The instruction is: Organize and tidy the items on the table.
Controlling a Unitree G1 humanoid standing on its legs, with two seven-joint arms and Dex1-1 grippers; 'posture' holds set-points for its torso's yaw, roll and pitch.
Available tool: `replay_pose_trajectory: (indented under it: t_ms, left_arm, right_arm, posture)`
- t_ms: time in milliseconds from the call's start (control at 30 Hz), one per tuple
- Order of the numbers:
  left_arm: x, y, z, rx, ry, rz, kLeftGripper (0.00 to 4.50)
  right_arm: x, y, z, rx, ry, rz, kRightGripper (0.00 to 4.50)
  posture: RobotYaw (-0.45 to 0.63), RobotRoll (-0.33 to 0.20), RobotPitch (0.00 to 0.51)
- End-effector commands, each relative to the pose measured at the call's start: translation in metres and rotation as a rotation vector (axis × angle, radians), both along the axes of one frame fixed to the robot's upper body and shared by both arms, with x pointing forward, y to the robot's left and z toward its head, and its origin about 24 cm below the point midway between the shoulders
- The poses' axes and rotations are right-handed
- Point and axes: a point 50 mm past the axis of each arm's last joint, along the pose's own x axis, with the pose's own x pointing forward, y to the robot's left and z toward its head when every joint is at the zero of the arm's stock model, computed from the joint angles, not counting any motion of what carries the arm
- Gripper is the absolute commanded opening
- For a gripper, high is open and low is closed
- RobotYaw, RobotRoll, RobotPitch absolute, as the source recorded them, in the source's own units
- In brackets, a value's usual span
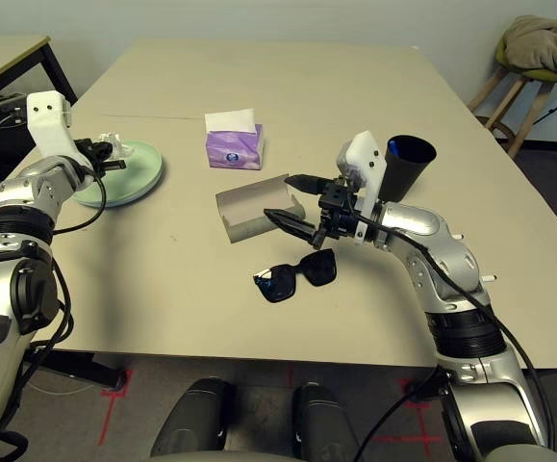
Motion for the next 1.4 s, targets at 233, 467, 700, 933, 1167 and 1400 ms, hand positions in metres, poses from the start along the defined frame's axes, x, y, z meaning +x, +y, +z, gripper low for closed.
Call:
replay_pose_trajectory:
  t_ms: [233, 467, 700, 933, 1167, 1400]
  left_arm:
    - [0.002, -0.003, 0.002, 0.031, -0.038, -0.032, 4.49]
    - [-0.002, -0.014, 0.005, 0.042, -0.1, -0.272, 4.49]
    - [-0.019, -0.03, 0.008, -0.051, -0.225, -0.618, 4.49]
    - [-0.036, -0.028, -0.005, 0.052, -0.172, -0.83, 4.49]
    - [-0.04, -0.024, -0.015, 0.099, -0.132, -0.835, 4.49]
    - [-0.051, -0.029, -0.018, 0.084, -0.146, -0.976, 4.49]
  right_arm:
    - [-0.001, 0.001, 0.002, 0.005, -0.011, 0.007, 4.5]
    - [0.001, 0.001, 0.002, 0.007, -0.014, -0.004, 4.5]
    - [0.005, 0.001, 0.001, -0.006, -0.007, -0.024, 4.5]
    - [0.001, 0.002, 0.001, -0.014, -0.002, -0.038, 4.5]
    - [-0.002, 0.0, 0.001, -0.025, -0.004, -0.047, 4.5]
    - [0.0, -0.002, 0.004, -0.04, -0.017, -0.052, 4.5]
  posture:
    - [0.18, 0.0, 0.065]
    - [0.2, 0.0, 0.065]
    - [0.21, 0.0, 0.083]
    - [0.2, 0.0, 0.091]
    - [0.19, 0.0, 0.094]
    - [0.19, 0.0, 0.096]
